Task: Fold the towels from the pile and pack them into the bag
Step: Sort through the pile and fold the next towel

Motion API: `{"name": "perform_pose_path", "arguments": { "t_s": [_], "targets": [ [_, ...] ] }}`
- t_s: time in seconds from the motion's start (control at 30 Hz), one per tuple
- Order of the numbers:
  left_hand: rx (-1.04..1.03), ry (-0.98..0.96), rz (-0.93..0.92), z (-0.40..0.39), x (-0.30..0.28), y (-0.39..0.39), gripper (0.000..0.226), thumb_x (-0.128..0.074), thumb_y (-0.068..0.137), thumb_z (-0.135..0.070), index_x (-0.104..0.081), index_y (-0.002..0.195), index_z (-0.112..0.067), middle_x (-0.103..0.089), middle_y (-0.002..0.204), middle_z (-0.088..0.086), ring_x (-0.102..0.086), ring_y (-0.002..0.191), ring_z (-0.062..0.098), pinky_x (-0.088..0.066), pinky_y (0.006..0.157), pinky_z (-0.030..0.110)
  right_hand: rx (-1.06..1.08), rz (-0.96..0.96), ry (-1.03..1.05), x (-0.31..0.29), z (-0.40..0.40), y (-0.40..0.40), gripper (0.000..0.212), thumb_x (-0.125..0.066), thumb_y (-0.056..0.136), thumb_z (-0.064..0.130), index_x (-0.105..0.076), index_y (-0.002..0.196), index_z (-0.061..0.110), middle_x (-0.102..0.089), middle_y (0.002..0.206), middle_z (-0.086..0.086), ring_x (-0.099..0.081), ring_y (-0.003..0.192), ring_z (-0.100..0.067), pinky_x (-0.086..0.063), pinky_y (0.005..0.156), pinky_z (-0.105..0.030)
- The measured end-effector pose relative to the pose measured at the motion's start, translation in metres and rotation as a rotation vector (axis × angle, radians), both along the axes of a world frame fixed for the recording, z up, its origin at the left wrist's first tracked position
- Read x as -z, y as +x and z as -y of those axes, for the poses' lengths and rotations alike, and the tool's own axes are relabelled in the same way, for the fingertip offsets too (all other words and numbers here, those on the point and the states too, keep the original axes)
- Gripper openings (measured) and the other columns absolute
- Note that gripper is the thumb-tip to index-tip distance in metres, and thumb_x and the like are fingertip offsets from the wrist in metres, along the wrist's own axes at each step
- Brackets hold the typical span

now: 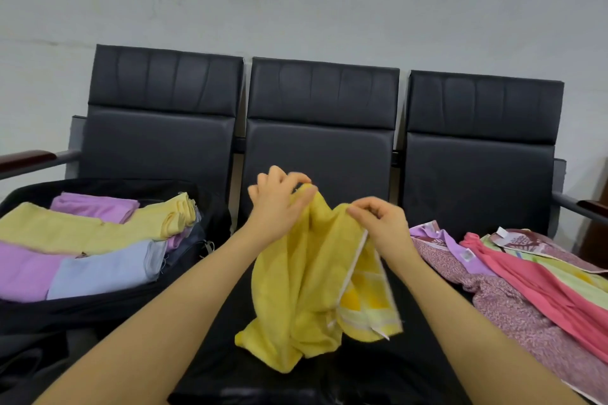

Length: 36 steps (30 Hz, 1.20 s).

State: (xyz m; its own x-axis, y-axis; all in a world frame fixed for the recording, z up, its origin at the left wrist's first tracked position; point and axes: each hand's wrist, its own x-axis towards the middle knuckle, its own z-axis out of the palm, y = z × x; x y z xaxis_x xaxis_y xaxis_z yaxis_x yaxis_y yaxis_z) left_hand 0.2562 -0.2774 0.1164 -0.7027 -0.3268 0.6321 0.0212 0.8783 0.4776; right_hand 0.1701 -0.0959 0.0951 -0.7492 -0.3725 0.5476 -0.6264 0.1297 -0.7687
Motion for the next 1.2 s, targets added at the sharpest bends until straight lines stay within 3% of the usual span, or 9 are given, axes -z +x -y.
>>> {"name": "perform_pose_path", "arguments": {
  "t_s": [0.17,0.33,0.43,0.53,0.7,0.8,0.93,1.1,1.2],
  "targets": [
    [0.226,0.039,0.186,-0.023,0.013,0.0,0.038,-0.046,0.092,-0.056,-0.049,0.127,-0.042,-0.031,0.098,-0.007,-0.03,0.102,0.015,-0.019,0.087,0.03,-0.091,-0.063,0.006,-0.04,0.004,0.01,0.011,-0.067,0.087,0.027,-0.072,0.079,0.032,-0.07,0.085,0.01,-0.064,0.091,-0.012,-0.049,0.092,-0.045],
    [0.266,0.188,0.056,-0.036,0.002,-0.006,0.017,-0.05,0.093,-0.049,-0.059,0.092,-0.034,-0.032,0.09,-0.013,-0.033,0.1,0.014,-0.019,0.086,0.03,-0.122,-0.079,0.007,-0.05,-0.002,0.008,0.012,-0.067,0.087,0.023,-0.07,0.08,0.032,-0.069,0.084,0.009,-0.063,0.087,-0.012,-0.05,0.083,-0.037],
    [0.205,0.23,-0.004,-0.04,-0.005,-0.01,0.025,-0.053,0.092,-0.048,-0.063,0.087,-0.025,-0.035,0.092,-0.01,-0.033,0.098,0.014,-0.018,0.084,0.028,0.033,-0.137,-0.026,-0.042,-0.005,0.003,0.012,-0.064,0.076,0.049,-0.066,0.087,0.046,-0.062,0.086,0.017,-0.054,0.084,-0.01,-0.046,0.089,-0.049],
    [0.025,0.274,-0.082,-0.041,-0.011,-0.017,0.031,-0.055,0.092,-0.047,-0.062,0.085,-0.017,-0.039,0.099,-0.005,-0.031,0.098,0.015,-0.018,0.085,0.029,0.14,-0.211,-0.113,-0.029,-0.007,0.011,0.016,-0.069,0.073,0.046,-0.058,0.084,0.048,-0.053,0.084,0.016,-0.047,0.08,-0.008,-0.045,0.085,-0.052],
    [-0.092,0.294,-0.071,-0.042,-0.018,-0.023,0.027,-0.059,0.09,-0.044,-0.058,0.081,-0.018,-0.038,0.102,-0.003,-0.028,0.098,0.013,-0.019,0.085,0.028,0.214,-0.363,0.036,-0.008,-0.003,0.018,0.012,-0.072,0.082,0.036,-0.064,0.091,0.038,-0.05,0.088,0.015,-0.041,0.088,0.002,-0.026,0.086,-0.033],
    [-0.084,0.299,-0.087,-0.041,-0.022,-0.022,0.027,-0.06,0.09,-0.044,-0.059,0.081,-0.018,-0.039,0.103,-0.003,-0.028,0.1,0.013,-0.019,0.085,0.027,0.363,-0.28,0.232,-0.002,0.002,0.014,0.027,-0.068,0.082,0.049,-0.068,0.102,0.032,-0.047,0.099,0.01,-0.032,0.099,-0.006,-0.015,0.085,-0.027],
    [-0.085,0.287,-0.102,-0.038,-0.028,-0.019,0.028,-0.06,0.089,-0.043,-0.059,0.079,-0.017,-0.038,0.101,-0.003,-0.028,0.1,0.013,-0.018,0.087,0.028,0.377,-0.143,0.194,0.001,0.011,0.012,0.034,-0.067,0.082,0.05,-0.066,0.111,0.032,-0.039,0.107,0.008,-0.026,0.104,-0.009,-0.016,0.091,-0.029],
    [-0.111,0.285,-0.09,-0.032,-0.029,-0.018,0.027,-0.06,0.089,-0.043,-0.058,0.08,-0.018,-0.04,0.102,-0.003,-0.03,0.1,0.013,-0.019,0.087,0.028,0.307,-0.04,0.095,0.0,0.028,0.017,0.017,-0.068,0.085,0.04,-0.067,0.098,0.029,-0.042,0.109,0.01,-0.028,0.107,-0.009,-0.016,0.093,-0.027],
    [-0.131,0.248,-0.042,-0.02,-0.023,-0.015,0.024,-0.057,0.091,-0.044,-0.058,0.087,-0.021,-0.037,0.103,-0.003,-0.03,0.1,0.014,-0.019,0.087,0.028,0.235,-0.071,-0.068,0.002,0.026,0.015,0.014,-0.068,0.086,0.033,-0.061,0.08,0.042,-0.053,0.097,0.015,-0.048,0.106,-0.015,-0.031,0.104,-0.046]
  ]
}}
